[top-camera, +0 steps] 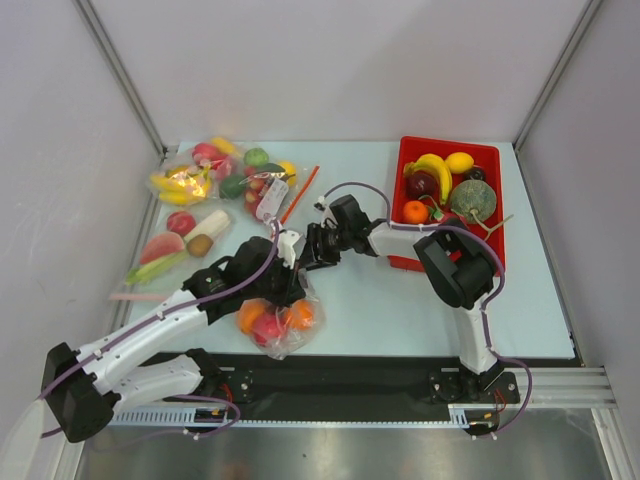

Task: Open the zip-top bag and remove the fake food

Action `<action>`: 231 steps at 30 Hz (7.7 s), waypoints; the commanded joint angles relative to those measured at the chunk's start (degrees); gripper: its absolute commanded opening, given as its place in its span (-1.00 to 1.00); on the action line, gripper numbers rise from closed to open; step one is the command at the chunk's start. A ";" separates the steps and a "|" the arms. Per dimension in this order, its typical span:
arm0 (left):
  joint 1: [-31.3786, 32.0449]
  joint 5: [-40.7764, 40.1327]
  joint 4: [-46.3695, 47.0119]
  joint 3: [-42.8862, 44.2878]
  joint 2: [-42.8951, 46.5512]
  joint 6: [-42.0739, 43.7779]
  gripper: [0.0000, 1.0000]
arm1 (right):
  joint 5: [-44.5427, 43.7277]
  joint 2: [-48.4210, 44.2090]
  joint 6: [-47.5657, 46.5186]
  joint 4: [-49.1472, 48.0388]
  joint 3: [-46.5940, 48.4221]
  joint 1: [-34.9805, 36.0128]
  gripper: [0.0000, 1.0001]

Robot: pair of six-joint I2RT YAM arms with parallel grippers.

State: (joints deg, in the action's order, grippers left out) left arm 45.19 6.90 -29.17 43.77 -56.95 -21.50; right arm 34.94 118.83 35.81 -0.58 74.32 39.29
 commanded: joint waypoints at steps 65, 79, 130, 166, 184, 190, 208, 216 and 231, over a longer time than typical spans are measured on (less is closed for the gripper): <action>-12.85 24.82 31.63 3.69 6.06 11.03 0.67 | 35.72 -35.33 -44.95 32.65 6.18 -7.30 -1.00; -14.08 41.53 36.38 4.92 1.58 8.22 0.49 | 35.38 -34.98 -52.16 42.76 7.94 -6.68 -1.00; -12.23 44.70 38.84 5.01 -4.84 7.61 0.29 | 32.83 -34.10 -52.69 45.23 9.61 -4.31 -1.00; -11.44 46.37 34.97 2.73 -1.32 9.98 -1.00 | 28.52 -37.18 -47.59 37.67 5.31 -8.79 -1.00; -11.44 43.82 27.24 3.69 0.96 13.67 -0.99 | 18.24 -42.44 -40.74 28.09 1.17 -11.51 -1.00; -11.44 43.20 25.13 3.96 1.75 14.73 -0.99 | 15.08 -42.89 -39.77 26.69 0.47 -12.30 -1.00; -11.44 42.50 23.63 3.52 1.93 15.78 -0.99 | 2.42 -42.45 -36.17 22.99 -0.67 -12.57 -1.00; -11.44 42.41 23.28 3.60 1.84 16.13 -0.99 | -6.54 -39.11 -34.67 22.64 0.47 -12.57 -1.00; -11.44 41.97 22.14 3.78 2.10 16.84 -0.99 | -16.83 -33.57 -32.74 19.04 3.63 -12.74 -1.00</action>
State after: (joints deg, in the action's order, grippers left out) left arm 33.30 42.04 -6.85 46.52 -57.19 -5.30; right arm 30.61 83.68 4.40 24.18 74.70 28.69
